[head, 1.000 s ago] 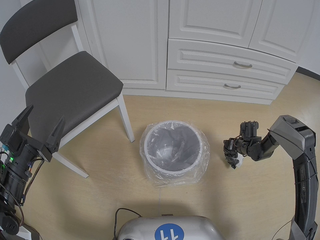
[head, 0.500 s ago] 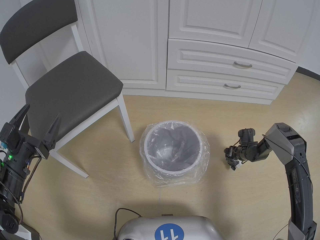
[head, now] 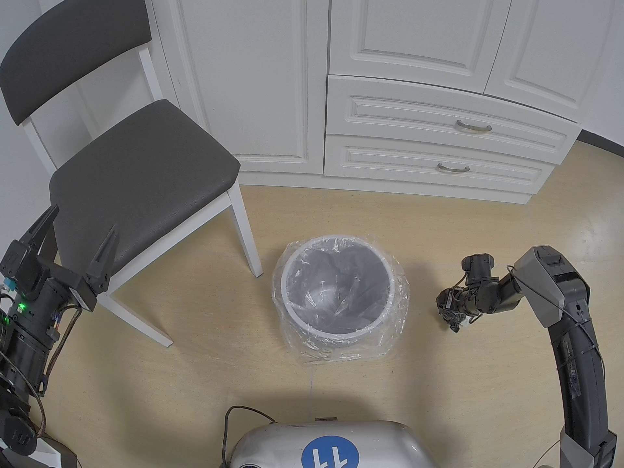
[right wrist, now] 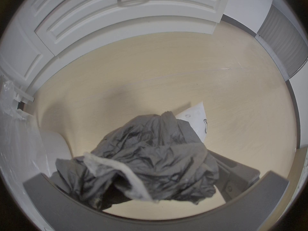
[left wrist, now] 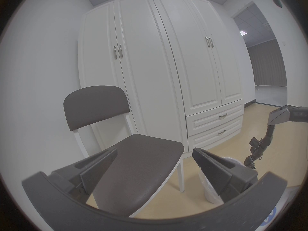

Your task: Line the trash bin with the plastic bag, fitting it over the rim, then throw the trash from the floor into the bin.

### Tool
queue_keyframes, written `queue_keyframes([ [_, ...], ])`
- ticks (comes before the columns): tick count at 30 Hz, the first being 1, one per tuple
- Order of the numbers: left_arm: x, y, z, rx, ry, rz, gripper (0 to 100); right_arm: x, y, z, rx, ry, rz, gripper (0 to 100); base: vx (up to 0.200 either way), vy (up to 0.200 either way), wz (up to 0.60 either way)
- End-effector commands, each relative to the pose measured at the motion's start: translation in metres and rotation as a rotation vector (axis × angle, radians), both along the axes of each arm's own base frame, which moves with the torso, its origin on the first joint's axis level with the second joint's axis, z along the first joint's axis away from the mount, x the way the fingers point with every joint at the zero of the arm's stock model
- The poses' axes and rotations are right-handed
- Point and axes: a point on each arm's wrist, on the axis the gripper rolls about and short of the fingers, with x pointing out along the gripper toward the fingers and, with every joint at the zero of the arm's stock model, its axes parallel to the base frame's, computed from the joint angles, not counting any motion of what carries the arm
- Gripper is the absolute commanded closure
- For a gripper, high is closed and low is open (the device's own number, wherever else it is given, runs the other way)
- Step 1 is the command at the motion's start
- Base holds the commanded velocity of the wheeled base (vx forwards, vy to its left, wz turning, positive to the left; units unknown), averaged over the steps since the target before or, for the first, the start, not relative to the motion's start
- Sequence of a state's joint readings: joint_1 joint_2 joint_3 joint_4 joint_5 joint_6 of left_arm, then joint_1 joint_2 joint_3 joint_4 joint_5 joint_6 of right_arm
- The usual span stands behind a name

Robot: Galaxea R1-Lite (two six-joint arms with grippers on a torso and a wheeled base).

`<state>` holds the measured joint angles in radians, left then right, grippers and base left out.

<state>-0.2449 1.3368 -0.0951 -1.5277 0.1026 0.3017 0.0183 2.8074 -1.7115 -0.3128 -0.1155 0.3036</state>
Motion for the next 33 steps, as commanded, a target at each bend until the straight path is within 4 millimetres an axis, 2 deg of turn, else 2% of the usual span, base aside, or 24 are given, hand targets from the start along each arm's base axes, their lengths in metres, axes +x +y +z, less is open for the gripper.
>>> queue_keyframes([
  [1, 0.001, 0.000, -0.002, 0.001, 0.008, -0.001, 0, 0.004, -0.002, -0.007, 0.000, 0.030, -0.006, 0, 0.000, 0.000, 0.00],
  [8, 0.003, 0.000, -0.005, 0.007, 0.031, 0.001, 0, 0.006, -0.006, -0.014, -0.002, 0.123, -0.033, 0, 0.000, 0.000, 0.00],
  [19, 0.002, 0.000, -0.006, 0.006, 0.032, 0.002, 0, 0.009, -0.010, -0.016, -0.001, 0.132, -0.044, 0, 0.000, 0.000, 0.00],
  [20, 0.002, 0.000, -0.006, 0.007, 0.032, 0.001, 0, 0.009, -0.010, -0.016, -0.002, 0.132, -0.043, 100, 0.000, 0.000, 0.00],
  [33, 0.003, 0.000, -0.005, 0.006, 0.031, 0.002, 0, 0.006, -0.004, -0.015, -0.012, 0.138, -0.037, 100, 0.000, 0.000, 0.00],
])
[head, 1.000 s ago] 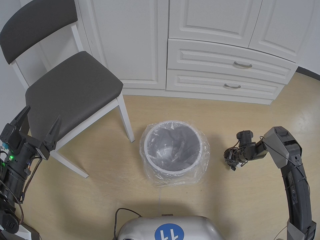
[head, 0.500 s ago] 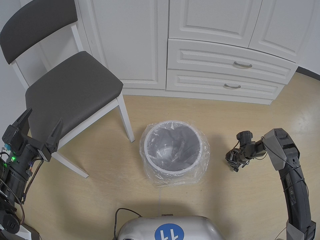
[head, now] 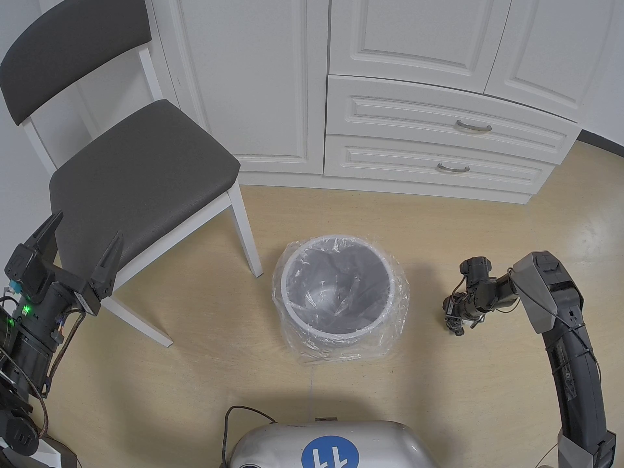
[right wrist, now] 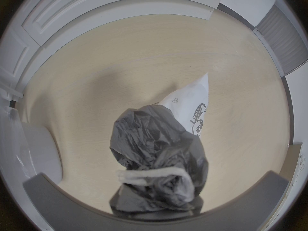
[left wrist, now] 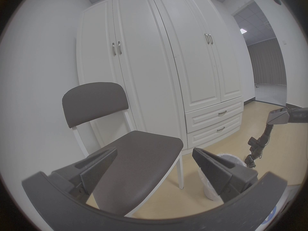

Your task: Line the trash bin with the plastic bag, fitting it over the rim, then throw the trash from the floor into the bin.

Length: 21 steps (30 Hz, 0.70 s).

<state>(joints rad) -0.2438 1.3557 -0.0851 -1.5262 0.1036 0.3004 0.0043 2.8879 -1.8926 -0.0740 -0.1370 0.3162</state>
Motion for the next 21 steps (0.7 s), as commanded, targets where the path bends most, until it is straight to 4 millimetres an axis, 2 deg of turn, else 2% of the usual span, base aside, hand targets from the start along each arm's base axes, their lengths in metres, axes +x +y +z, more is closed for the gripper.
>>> queue_keyframes([
  [1, 0.000, 0.000, 0.000, 0.000, -0.002, 0.001, 0, -0.002, 0.004, 0.003, -0.008, 0.003, -0.001, 100, 0.000, 0.000, 0.00],
  [6, 0.000, 0.000, 0.001, 0.000, -0.005, 0.001, 0, -0.011, 0.010, 0.026, -0.007, -0.003, 0.010, 100, 0.000, 0.000, 0.00],
  [7, 0.000, 0.000, 0.002, -0.001, -0.010, 0.001, 0, -0.014, 0.011, 0.041, 0.000, -0.015, 0.017, 100, 0.000, 0.000, 0.00],
  [10, -0.001, 0.000, 0.004, -0.006, -0.023, 0.001, 0, -0.027, 0.018, 0.062, 0.014, -0.007, 0.045, 100, 0.000, 0.000, 0.00],
  [18, -0.008, 0.008, 0.023, -0.027, -0.125, 0.036, 0, -0.084, 0.041, 0.176, 0.015, -0.100, 0.150, 100, 0.000, 0.000, 0.00],
  [21, -0.011, 0.009, 0.027, -0.030, -0.143, 0.037, 0, -0.106, 0.046, 0.207, -0.003, -0.139, 0.196, 100, 0.000, 0.000, 0.00],
])
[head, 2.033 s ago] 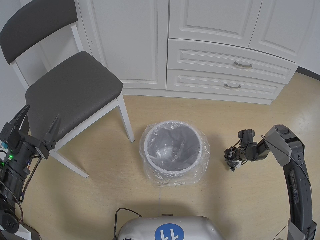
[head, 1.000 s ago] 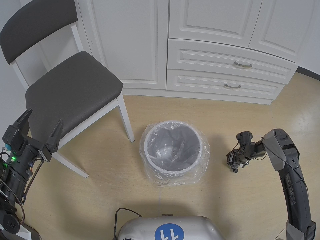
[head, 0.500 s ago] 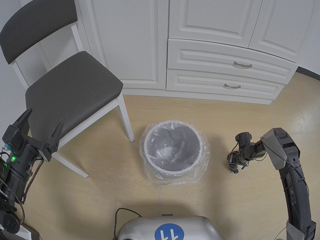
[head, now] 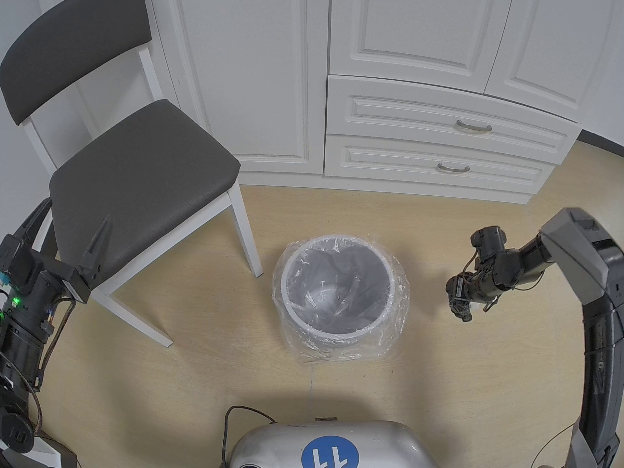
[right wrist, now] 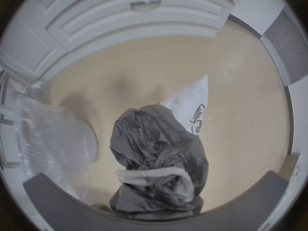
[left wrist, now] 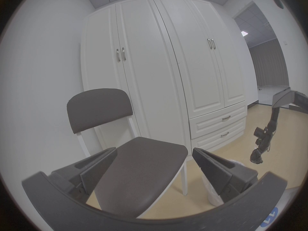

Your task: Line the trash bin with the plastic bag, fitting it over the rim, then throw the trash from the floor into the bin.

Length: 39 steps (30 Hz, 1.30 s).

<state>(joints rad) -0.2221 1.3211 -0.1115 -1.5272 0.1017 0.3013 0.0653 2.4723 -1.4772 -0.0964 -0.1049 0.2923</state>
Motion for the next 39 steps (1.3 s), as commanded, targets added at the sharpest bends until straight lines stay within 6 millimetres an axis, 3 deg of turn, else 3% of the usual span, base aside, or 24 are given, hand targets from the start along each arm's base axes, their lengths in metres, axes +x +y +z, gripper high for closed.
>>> queue_keyframes([
  [1, -0.008, 0.005, 0.016, -0.018, -0.087, 0.020, 0, -0.056, 0.019, 0.100, -0.011, -0.128, 0.104, 100, 0.000, 0.000, 0.00],
  [3, -0.007, 0.006, 0.019, -0.021, -0.099, 0.028, 0, -0.074, 0.028, 0.118, 0.003, -0.156, 0.156, 100, 0.000, 0.000, 0.00],
  [6, -0.007, 0.007, 0.019, -0.019, -0.101, 0.038, 0, -0.084, 0.035, 0.128, 0.017, -0.171, 0.190, 100, 0.000, 0.000, 0.00],
  [9, -0.007, 0.008, 0.019, -0.019, -0.101, 0.041, 0, -0.105, 0.049, 0.149, 0.041, -0.213, 0.245, 100, 0.000, 0.000, 0.00],
  [11, -0.007, 0.008, 0.019, -0.019, -0.101, 0.041, 0, -0.106, 0.050, 0.150, 0.043, -0.215, 0.247, 100, 0.000, 0.000, 0.00],
  [12, -0.007, 0.008, 0.019, -0.019, -0.099, 0.041, 0, -0.116, 0.062, 0.159, 0.055, -0.238, 0.277, 100, 0.000, 0.000, 0.00],
  [21, -0.007, 0.008, 0.019, -0.015, -0.103, 0.034, 0, -0.157, 0.128, 0.169, 0.168, -0.244, 0.404, 100, 0.000, 0.000, 0.00],
  [24, -0.007, 0.009, 0.019, -0.012, -0.102, 0.041, 0, -0.161, 0.149, 0.168, 0.251, -0.257, 0.406, 100, 0.000, 0.000, 0.00],
  [30, -0.005, 0.009, 0.017, -0.006, -0.088, 0.048, 0, -0.148, 0.180, 0.159, 0.414, -0.303, 0.362, 100, 0.000, 0.000, 0.00],
  [39, -0.003, 0.018, 0.014, 0.061, -0.077, 0.141, 0, -0.122, 0.216, 0.179, 0.805, -0.230, 0.196, 100, 0.000, 0.000, 0.00],
])
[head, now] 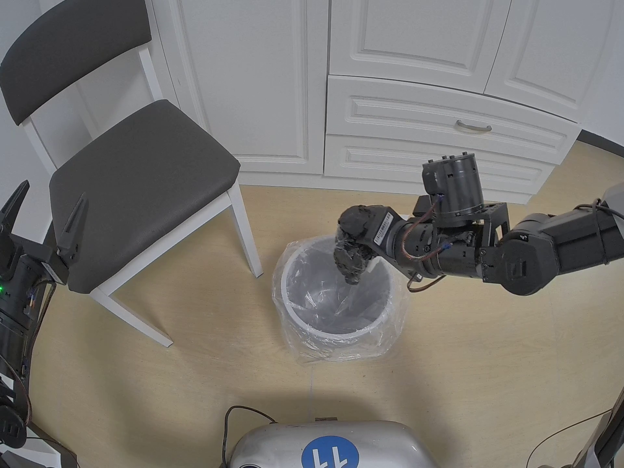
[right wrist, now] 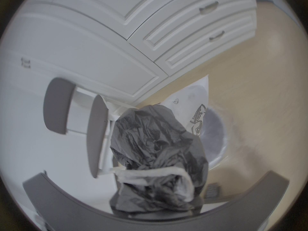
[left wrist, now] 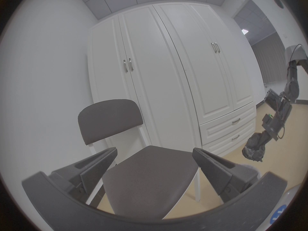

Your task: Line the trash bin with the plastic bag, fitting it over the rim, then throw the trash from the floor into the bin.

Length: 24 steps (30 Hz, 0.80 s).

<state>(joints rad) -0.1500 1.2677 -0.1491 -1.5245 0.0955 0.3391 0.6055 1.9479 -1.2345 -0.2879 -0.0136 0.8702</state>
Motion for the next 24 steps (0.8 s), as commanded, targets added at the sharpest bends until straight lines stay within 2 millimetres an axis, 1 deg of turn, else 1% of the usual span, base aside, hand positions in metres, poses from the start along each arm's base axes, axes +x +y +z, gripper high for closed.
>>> queue_keyframes([
  [1, 0.002, 0.008, -0.003, 0.043, 0.013, 0.077, 0, 0.020, 0.027, 0.001, 0.187, 0.126, 0.011, 100, 0.000, 0.000, 0.00],
  [3, 0.002, 0.011, -0.003, 0.053, 0.015, 0.105, 0, 0.027, 0.032, 0.001, 0.219, 0.186, -0.008, 100, 0.000, 0.000, 0.00],
  [6, 0.003, 0.018, -0.003, 0.069, 0.018, 0.153, 0, 0.038, 0.040, -0.012, 0.196, 0.259, -0.030, 100, 0.000, 0.000, 0.00],
  [8, 0.003, 0.021, -0.003, 0.074, 0.018, 0.176, 0, 0.040, 0.042, -0.017, 0.184, 0.278, -0.032, 100, 0.000, 0.000, 0.00],
  [9, 0.003, 0.023, -0.002, 0.076, 0.016, 0.190, 0, 0.043, 0.044, -0.025, 0.172, 0.294, -0.036, 100, 0.000, 0.000, 0.00],
  [10, 0.003, 0.023, -0.002, 0.076, 0.016, 0.190, 0, 0.043, 0.044, -0.025, 0.172, 0.294, -0.036, 100, 0.000, 0.000, 0.00],
  [11, 0.003, 0.024, -0.001, 0.074, 0.011, 0.195, 0, 0.044, 0.048, -0.032, 0.161, 0.308, -0.032, 100, 0.000, 0.000, 0.00],
  [17, 0.004, 0.024, -0.002, 0.072, 0.014, 0.190, 0, 0.048, 0.053, -0.051, 0.138, 0.335, -0.035, 100, 0.000, 0.000, 0.00],
  [18, 0.004, 0.024, -0.002, 0.072, 0.016, 0.191, 0, 0.050, 0.055, -0.057, 0.131, 0.342, -0.038, 100, 0.000, 0.000, 0.00],
  [20, 0.004, 0.024, -0.002, 0.072, 0.017, 0.191, 0, 0.051, 0.055, -0.060, 0.126, 0.346, -0.040, 100, 0.000, 0.000, 0.00],
  [21, 0.005, 0.024, -0.003, 0.071, 0.022, 0.191, 0, 0.054, 0.057, -0.066, 0.119, 0.354, -0.043, 100, 0.000, 0.000, 0.00],
  [24, 0.005, 0.024, -0.003, 0.070, 0.022, 0.189, 0, 0.060, 0.056, -0.075, 0.114, 0.363, -0.054, 100, 0.000, 0.000, 0.00],
])
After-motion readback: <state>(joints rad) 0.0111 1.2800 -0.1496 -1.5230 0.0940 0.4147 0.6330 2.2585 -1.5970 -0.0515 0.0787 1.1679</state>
